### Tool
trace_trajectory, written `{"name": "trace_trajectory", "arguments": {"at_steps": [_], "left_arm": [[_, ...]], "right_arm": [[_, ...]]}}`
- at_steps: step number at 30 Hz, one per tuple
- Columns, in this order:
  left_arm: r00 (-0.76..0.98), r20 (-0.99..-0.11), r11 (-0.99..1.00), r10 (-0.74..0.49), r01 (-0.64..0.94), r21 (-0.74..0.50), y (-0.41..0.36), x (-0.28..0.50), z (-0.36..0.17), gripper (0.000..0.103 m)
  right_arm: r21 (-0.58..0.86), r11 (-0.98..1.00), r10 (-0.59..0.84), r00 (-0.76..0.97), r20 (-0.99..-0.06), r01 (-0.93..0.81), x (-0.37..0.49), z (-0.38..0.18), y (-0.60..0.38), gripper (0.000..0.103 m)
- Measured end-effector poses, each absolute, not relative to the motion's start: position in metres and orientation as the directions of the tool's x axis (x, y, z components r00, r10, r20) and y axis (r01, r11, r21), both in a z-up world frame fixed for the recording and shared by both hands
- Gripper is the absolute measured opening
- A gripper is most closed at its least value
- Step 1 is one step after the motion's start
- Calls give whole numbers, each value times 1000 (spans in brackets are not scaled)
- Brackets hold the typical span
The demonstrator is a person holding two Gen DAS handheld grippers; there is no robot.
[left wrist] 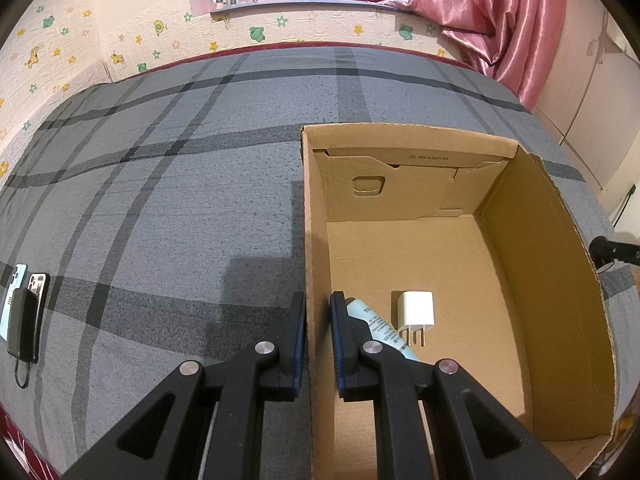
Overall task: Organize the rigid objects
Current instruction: 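Lift the black charger with the right gripper and carry it over the box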
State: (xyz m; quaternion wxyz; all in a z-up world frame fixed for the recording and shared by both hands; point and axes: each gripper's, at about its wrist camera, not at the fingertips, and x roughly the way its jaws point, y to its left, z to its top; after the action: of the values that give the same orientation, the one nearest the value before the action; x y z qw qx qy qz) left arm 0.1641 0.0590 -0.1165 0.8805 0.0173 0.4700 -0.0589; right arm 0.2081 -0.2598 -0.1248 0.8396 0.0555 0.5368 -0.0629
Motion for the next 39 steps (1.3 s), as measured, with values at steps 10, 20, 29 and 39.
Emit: {"name": "trace_trajectory", "arguments": {"at_steps": [10,20,29,39], "left_arm": [[555,-828,992,-82,123,-16,59,164,-117,12],[555,-828,992,-80,124,-13,60,163,-117,12],[554,-829,992,-83,122,-18,60,163,-116,12],[554,-829,992,-83,122,-18,60,163,-116,12]], "right_arm": [[26,994,-28,472,-881,106,203,-85,-227,40],[27,999,12,513,-859,22,201,-56,-185,40],[27,998,57,530,-846,-64,203,-44,-140,40],[46,987,119,515,-849,-152,206,-48,-91,40]]}}
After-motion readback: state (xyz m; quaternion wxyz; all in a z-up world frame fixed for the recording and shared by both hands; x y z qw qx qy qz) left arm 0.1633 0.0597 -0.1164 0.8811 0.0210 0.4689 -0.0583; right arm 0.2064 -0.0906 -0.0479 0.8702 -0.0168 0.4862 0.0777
